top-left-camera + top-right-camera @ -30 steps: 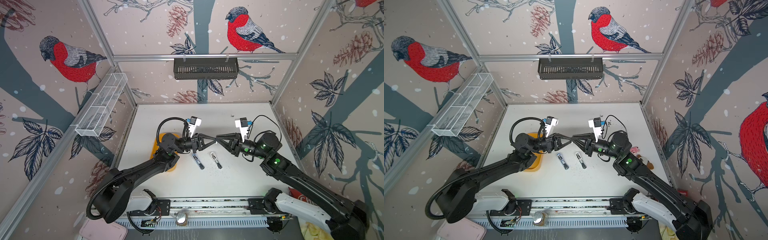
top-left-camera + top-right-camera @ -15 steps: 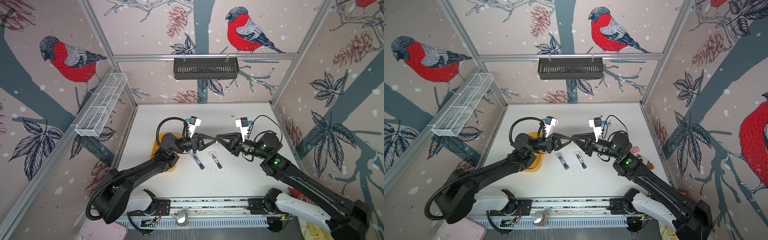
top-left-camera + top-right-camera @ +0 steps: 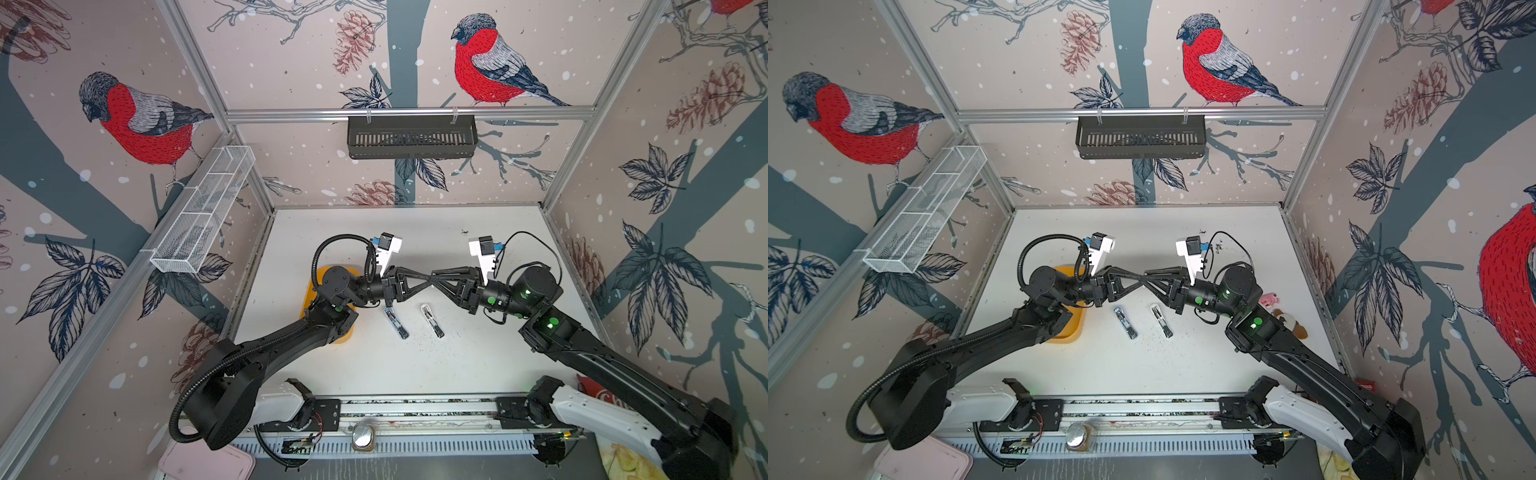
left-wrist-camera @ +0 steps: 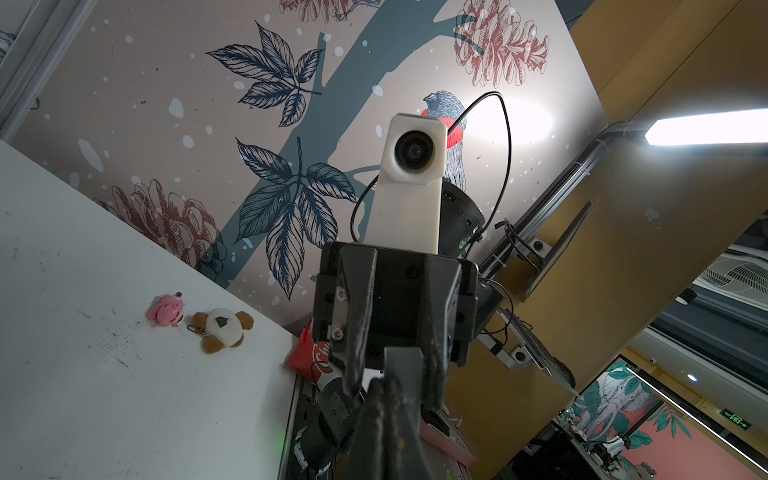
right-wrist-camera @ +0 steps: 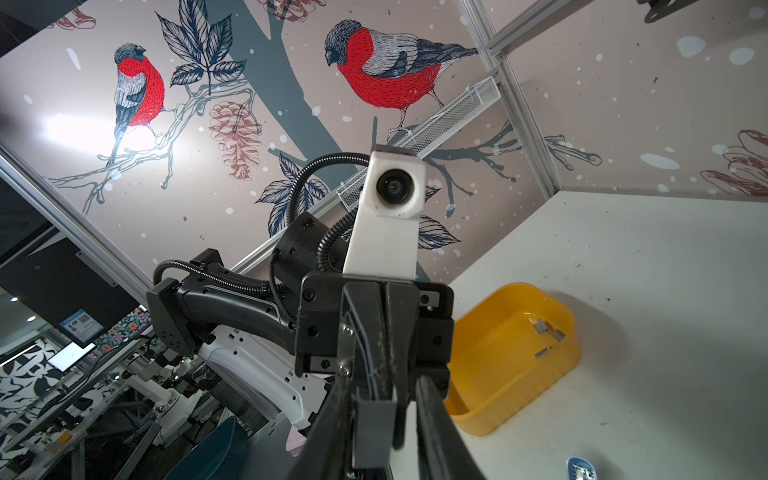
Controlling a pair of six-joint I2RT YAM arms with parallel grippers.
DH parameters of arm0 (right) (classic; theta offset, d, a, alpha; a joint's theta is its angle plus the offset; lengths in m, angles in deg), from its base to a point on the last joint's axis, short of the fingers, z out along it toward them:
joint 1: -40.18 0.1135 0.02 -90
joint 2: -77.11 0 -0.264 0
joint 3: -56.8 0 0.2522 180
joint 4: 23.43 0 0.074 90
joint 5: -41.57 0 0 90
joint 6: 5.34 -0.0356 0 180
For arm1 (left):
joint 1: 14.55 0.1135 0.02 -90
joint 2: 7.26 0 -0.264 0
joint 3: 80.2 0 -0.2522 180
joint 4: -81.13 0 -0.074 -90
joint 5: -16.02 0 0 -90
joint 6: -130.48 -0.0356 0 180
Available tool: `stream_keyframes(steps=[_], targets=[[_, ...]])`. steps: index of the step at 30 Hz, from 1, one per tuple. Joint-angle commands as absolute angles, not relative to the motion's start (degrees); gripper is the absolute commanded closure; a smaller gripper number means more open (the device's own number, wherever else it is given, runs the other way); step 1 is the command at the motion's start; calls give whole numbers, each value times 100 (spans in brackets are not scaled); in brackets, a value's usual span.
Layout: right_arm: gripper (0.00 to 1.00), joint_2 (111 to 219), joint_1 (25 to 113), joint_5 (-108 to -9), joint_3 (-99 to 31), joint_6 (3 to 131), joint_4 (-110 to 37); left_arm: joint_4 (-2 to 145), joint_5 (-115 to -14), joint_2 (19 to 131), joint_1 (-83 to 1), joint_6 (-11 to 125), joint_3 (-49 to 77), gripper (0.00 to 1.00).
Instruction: Load the staples into the stapler
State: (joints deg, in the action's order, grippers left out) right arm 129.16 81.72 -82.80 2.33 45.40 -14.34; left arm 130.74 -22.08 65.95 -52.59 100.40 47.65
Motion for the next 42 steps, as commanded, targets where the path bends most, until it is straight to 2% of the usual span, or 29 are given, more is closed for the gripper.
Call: stream_keyframes(steps=[1,11,22,30,42], targets=[[70,12879,8173,-8350,243,4450,-1258,13173,-2231,6574,-5269,9918,4729,100],[66,12809,8156,-8444,178,4397,-1228,13317,-2196,6667,-5269,9963,4719,100],[69,12844,8078,-8639,185,4283,-1142,13312,-2164,6640,-5269,9964,4715,100],[67,12870,8078,-8388,189,4373,-1362,13278,-2193,6581,-5269,9928,4755,100],[72,12941,8108,-8468,139,4379,-1335,13199,-2188,6580,-5269,9867,4772,100]])
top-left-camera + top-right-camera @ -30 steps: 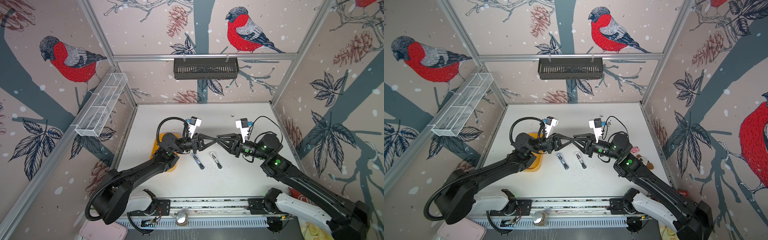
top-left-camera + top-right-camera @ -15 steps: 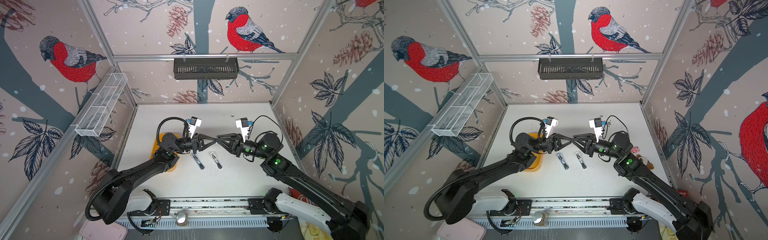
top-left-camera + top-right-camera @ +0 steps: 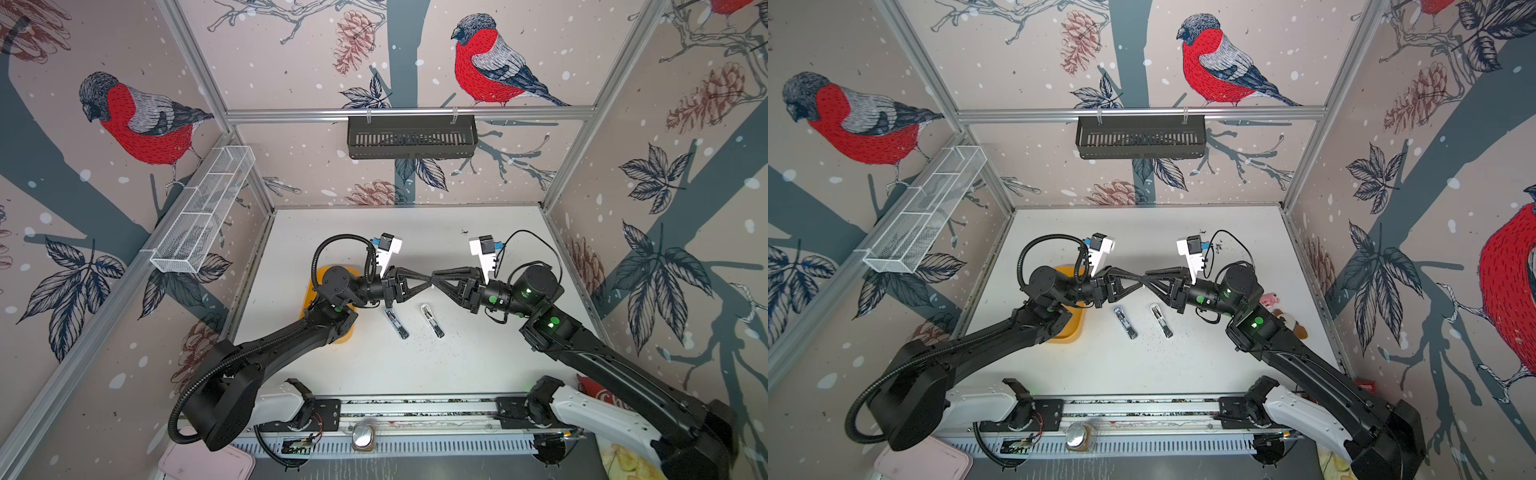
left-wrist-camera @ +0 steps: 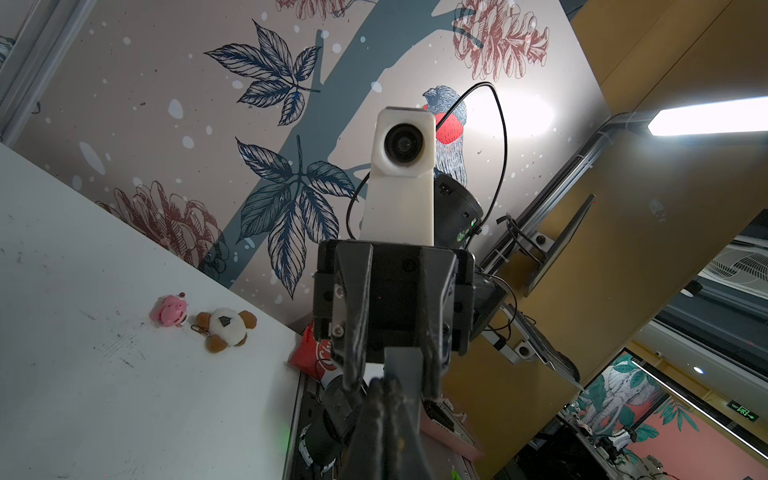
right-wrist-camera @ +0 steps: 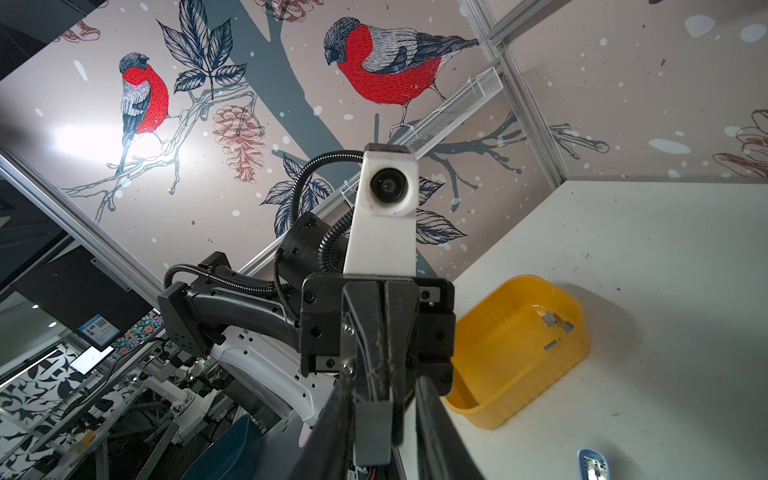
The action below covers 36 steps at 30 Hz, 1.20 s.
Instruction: Load the staples into the stapler
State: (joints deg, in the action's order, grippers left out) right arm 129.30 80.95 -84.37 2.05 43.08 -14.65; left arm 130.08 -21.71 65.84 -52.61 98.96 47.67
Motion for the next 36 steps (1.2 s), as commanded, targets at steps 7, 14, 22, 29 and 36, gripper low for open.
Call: stream_keyframes(steps=[7,14,22,29,36], targets=[[79,12963,8122,-8457,140,4397,-1340,13205,-2187,6570,-5265,9866,4778,100],[84,12976,8128,-8463,159,4396,-1338,13127,-2199,6528,-5266,9800,4790,100],[84,12954,8124,-8462,165,4402,-1370,13038,-2249,6487,-5269,9788,4777,75],[84,12926,8122,-8410,165,4414,-1388,12833,-2265,6424,-5249,9681,4778,71],[83,12794,8036,-8232,131,4536,-1657,12358,-2217,6101,-4959,9552,4956,73]])
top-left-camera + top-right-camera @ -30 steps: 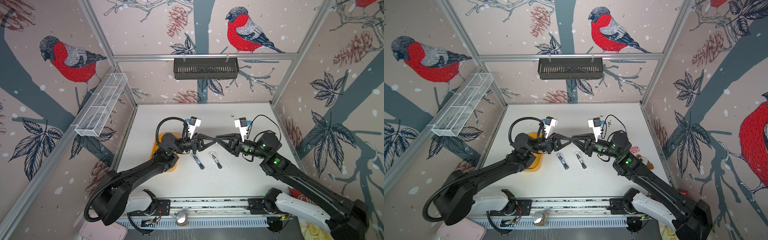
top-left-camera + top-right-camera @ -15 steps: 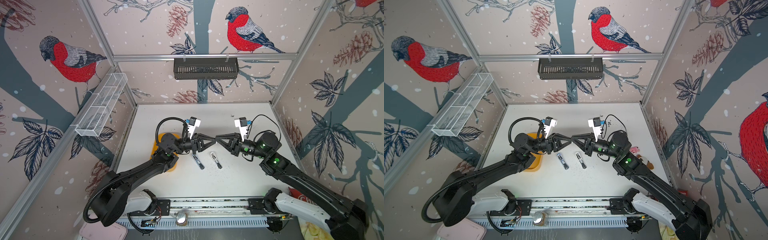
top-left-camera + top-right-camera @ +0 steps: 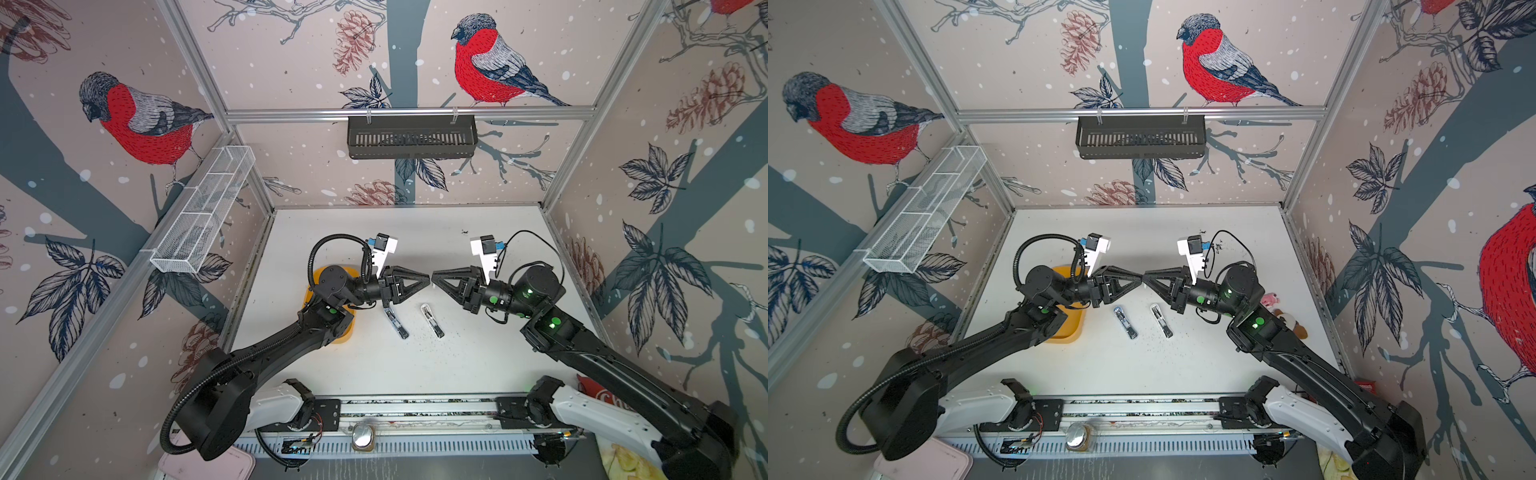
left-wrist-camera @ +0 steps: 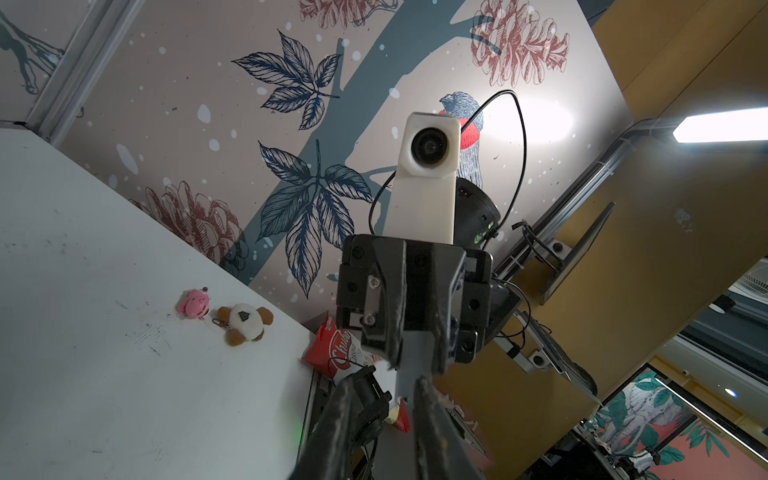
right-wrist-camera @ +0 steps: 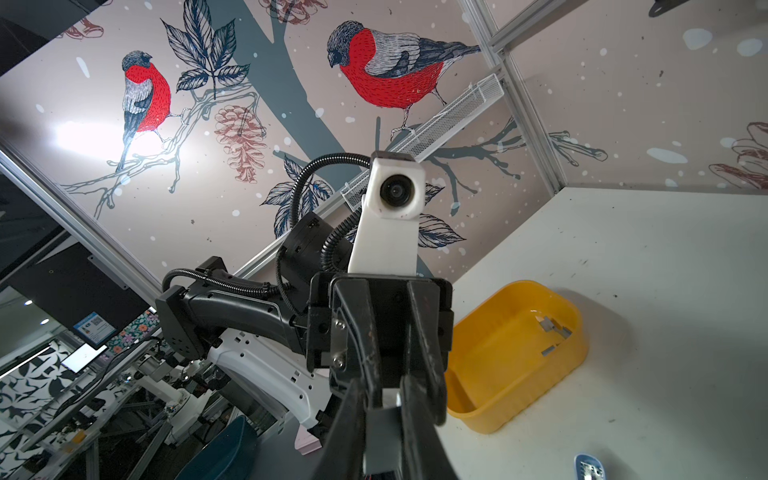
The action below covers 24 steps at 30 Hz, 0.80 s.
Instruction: Load the staples into the stapler
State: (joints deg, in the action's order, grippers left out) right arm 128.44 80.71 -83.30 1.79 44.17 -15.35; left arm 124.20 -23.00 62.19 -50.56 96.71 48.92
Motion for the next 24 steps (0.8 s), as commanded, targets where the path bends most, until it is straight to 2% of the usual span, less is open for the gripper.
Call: stream_keyframes(steps=[1,3,5,6,7,8,9,14,16,24], targets=[[83,12768,8006,-8212,114,4567,-1730,12258,-2212,6034,-4889,9513,4997,73],[83,12736,7947,-8154,86,4668,-1929,12030,-2194,5885,-4773,9409,5067,70],[83,12696,7938,-7932,16,4855,-2229,11692,-2154,5715,-4689,9237,5072,58],[83,12665,7933,-7805,-13,4951,-2371,11422,-2135,5625,-4664,9086,5034,43],[83,12646,7946,-7671,-32,5049,-2519,11076,-2135,5523,-4654,8889,4977,23],[83,12642,7943,-7565,-63,5120,-2653,10754,-2178,5431,-4647,8657,4903,7],[83,12642,7945,-7470,-111,5229,-2828,10238,-2284,5304,-4646,8354,4807,1],[82,12801,8155,-6822,-385,5965,-3797,7749,-3000,4761,-4646,6908,4245,1],[82,12914,8340,-6267,-463,6254,-4198,7084,-3171,4610,-4646,6526,4069,1],[82,13441,9155,-4453,-360,6771,-4764,6305,-3921,3800,-4653,5792,4278,1]])
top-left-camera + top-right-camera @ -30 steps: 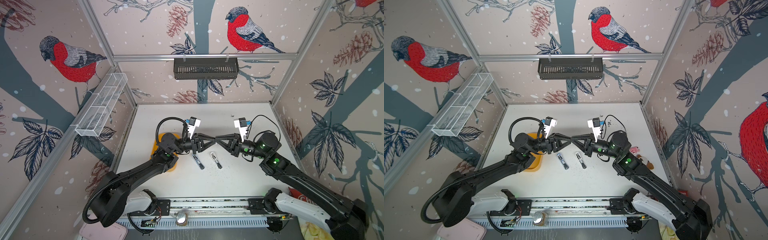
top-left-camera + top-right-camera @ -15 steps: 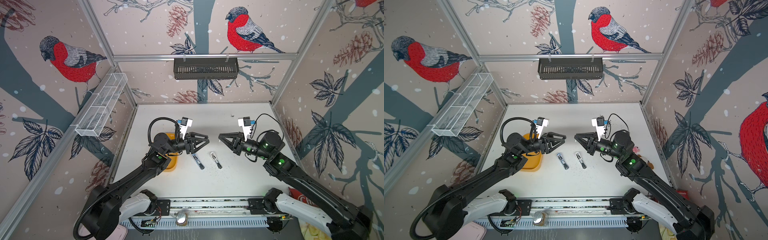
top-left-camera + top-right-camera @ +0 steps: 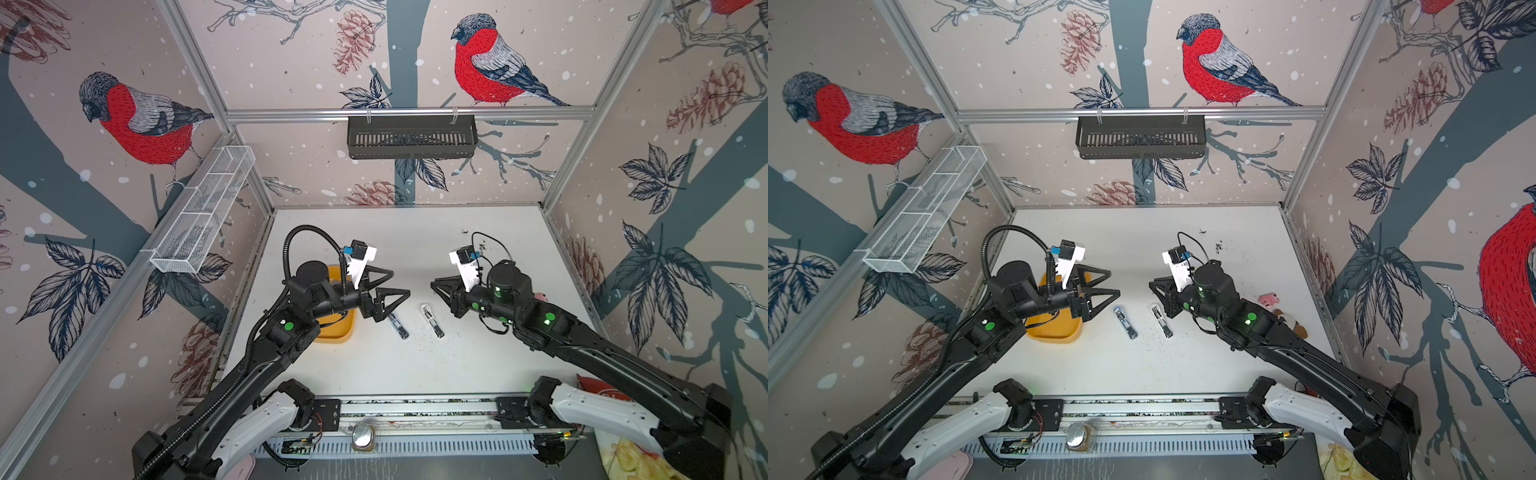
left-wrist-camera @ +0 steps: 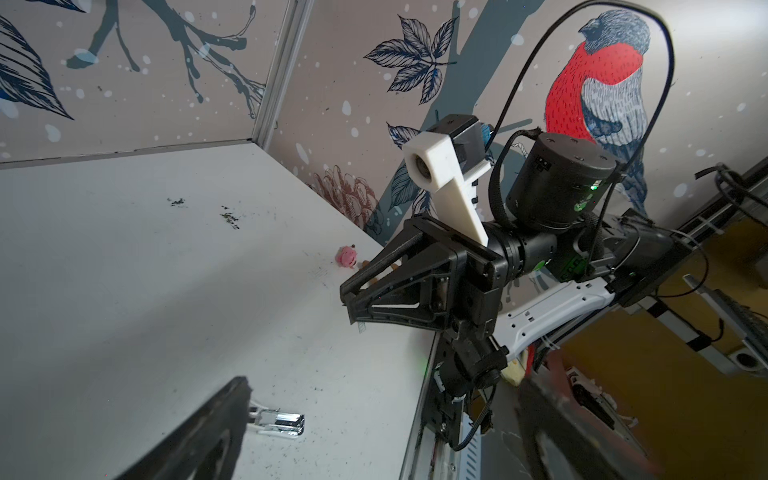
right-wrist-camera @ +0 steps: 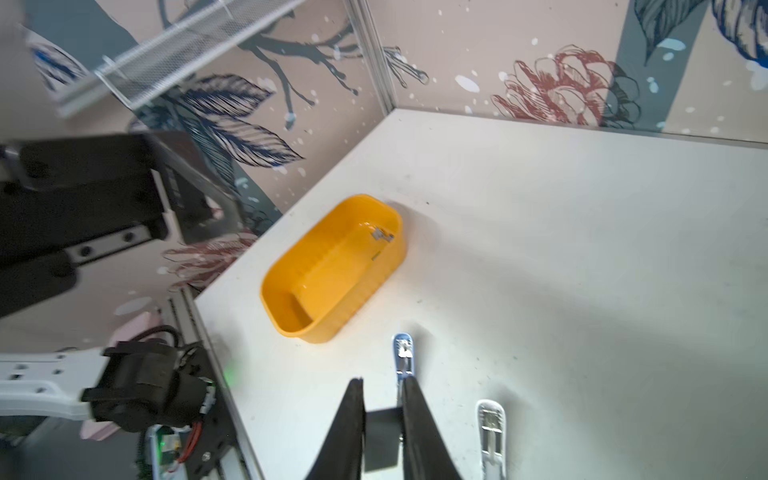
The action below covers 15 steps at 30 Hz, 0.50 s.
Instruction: Load the staples into the stapler
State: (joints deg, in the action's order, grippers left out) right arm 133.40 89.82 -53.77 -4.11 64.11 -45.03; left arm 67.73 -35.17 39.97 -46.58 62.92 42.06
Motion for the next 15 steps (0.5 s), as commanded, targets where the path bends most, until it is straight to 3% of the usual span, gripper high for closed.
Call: stream_keyframes(steps=[1,15], targets=[[82,13496,9269,-4244,-301,6798,-4754,6249,-4010,3696,-4650,5745,4324,1],[82,14164,9578,-3639,128,6793,-4669,6126,-4202,3453,-4654,5499,4647,1]])
